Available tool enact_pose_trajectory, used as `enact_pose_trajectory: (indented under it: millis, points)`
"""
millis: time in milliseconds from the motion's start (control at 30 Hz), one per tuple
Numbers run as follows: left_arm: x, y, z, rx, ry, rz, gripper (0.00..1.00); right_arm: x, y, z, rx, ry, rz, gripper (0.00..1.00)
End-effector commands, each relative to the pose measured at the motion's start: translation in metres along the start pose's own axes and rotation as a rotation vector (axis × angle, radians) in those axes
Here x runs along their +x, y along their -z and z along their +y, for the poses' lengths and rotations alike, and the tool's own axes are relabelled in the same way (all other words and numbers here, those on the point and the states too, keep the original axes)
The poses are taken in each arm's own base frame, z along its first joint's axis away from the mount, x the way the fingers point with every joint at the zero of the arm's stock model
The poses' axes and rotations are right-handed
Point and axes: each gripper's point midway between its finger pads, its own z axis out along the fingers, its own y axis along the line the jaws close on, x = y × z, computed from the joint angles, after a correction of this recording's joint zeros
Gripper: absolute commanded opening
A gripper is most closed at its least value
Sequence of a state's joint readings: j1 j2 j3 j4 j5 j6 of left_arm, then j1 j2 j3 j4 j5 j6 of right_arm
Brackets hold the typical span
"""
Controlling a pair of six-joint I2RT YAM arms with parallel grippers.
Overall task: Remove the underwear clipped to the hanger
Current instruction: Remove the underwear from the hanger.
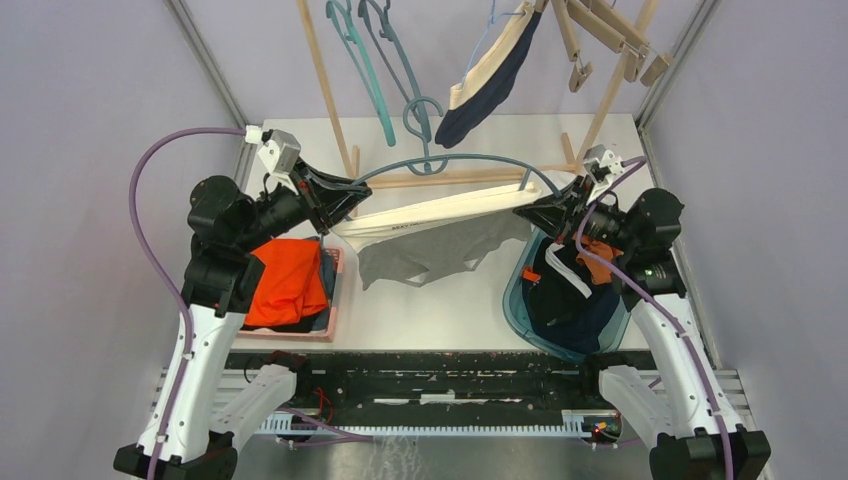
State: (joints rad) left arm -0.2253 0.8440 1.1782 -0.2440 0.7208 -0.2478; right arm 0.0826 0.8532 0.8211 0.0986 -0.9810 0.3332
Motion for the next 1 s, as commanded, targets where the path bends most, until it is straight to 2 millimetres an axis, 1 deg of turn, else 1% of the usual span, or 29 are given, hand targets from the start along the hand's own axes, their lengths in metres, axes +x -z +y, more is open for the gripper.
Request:
enact_pose_trajectory:
  millis: [0,100,233,367,500,600,633,700,767,867,967]
  points:
    - [-0.044,0.001,0.02,-0.11,-0.087,-0.177,0.03,-0.018,0.003,0.025,-0.11,-0.023,-0.065,0.08]
    - [-0.046,-0.001,0.02,-0.104,-0.075,-0.193,0.03,-0.022,0.005,0.032,-0.143,-0.016,-0.098,0.12]
    - [-0.05,-0.003,0.016,-0.076,-0.07,-0.213,0.03,-0.024,0.005,0.033,-0.145,-0.026,-0.105,0.25]
    - [-0.048,0.0,0.011,-0.063,-0.089,-0.198,0.03,-0.027,0.005,0.032,-0.132,-0.023,-0.097,0.35]
    - [-0.042,0.002,0.002,-0.023,-0.088,-0.171,0.03,-0.028,0.003,0.021,-0.073,-0.01,-0.075,0.47]
    - [-0.038,0.004,-0.011,0.041,-0.08,-0.146,0.03,-0.032,0.002,0.009,-0.009,0.031,-0.048,0.56]
    - [-0.038,0.005,-0.016,0.063,-0.072,-0.14,0.03,-0.034,0.002,0.007,-0.002,0.036,-0.044,0.61]
    - [-0.038,0.007,-0.025,0.102,-0.052,-0.131,0.03,-0.038,-0.001,0.005,-0.008,0.053,-0.044,0.74]
    - [-0.04,0.007,-0.031,0.128,-0.022,-0.13,0.03,-0.041,-0.005,0.004,-0.031,0.058,-0.062,0.81]
    - [-0.045,0.007,-0.039,0.171,0.029,-0.137,0.03,-0.042,-0.01,0.0,-0.05,0.09,-0.103,0.86]
    - [-0.047,0.007,-0.045,0.206,0.067,-0.14,0.03,-0.043,-0.011,0.002,-0.064,0.135,-0.127,0.85]
